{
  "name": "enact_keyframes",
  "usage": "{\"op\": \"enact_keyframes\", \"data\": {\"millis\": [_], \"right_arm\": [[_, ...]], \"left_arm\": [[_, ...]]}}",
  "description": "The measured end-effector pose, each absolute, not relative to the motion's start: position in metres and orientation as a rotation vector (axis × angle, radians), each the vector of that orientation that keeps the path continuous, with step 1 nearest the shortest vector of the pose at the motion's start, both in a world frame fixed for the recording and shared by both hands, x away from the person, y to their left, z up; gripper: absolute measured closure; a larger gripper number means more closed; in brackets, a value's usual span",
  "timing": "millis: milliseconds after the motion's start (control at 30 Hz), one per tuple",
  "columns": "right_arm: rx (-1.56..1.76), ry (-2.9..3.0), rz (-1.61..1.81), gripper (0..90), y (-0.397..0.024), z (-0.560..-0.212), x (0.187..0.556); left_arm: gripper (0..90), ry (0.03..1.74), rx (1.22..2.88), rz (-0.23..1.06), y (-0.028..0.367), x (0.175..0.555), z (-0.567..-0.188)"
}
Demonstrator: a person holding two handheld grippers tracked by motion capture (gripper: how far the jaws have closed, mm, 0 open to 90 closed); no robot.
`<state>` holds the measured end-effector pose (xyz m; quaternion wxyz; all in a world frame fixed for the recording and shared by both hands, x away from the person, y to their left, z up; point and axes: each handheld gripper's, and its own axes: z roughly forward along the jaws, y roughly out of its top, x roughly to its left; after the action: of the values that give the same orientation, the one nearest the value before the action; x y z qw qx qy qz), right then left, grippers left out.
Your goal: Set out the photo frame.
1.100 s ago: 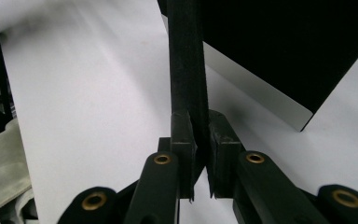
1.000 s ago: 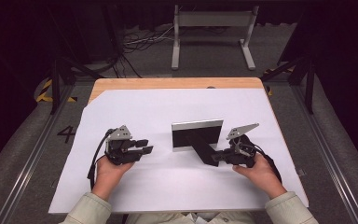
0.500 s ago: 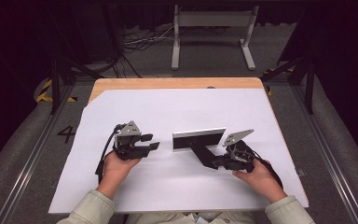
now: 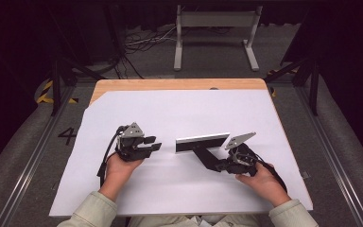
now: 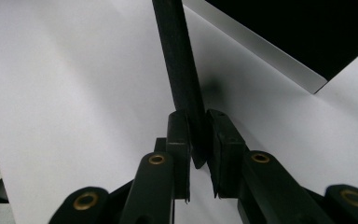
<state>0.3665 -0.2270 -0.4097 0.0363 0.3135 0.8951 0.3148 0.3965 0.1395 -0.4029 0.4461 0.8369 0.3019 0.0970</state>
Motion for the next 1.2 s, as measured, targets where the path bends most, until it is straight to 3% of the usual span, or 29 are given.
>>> {"op": "enact_keyframes", "data": {"millis": [400,600,800,1033,1200], "right_arm": [[0.974,2.699,1.024,67.8,-0.239,-0.402,0.363],[0.982,2.653,1.086,67.3,-0.248,-0.392,0.357],[1.002,2.602,1.126,73.9,-0.259,-0.382,0.353],[1.017,2.568,1.113,87.7,-0.269,-0.376,0.350],[1.024,2.516,1.102,89.8,-0.276,-0.374,0.350]], "left_arm": [[72.1,0.768,2.071,0.226,0.140,0.400,-0.406],[85.1,0.775,2.076,0.212,0.138,0.401,-0.408],[89.7,0.772,2.082,0.211,0.136,0.402,-0.408],[89.9,0.767,2.085,0.196,0.133,0.403,-0.409],[89.8,0.788,2.068,0.187,0.129,0.404,-0.410]]}}
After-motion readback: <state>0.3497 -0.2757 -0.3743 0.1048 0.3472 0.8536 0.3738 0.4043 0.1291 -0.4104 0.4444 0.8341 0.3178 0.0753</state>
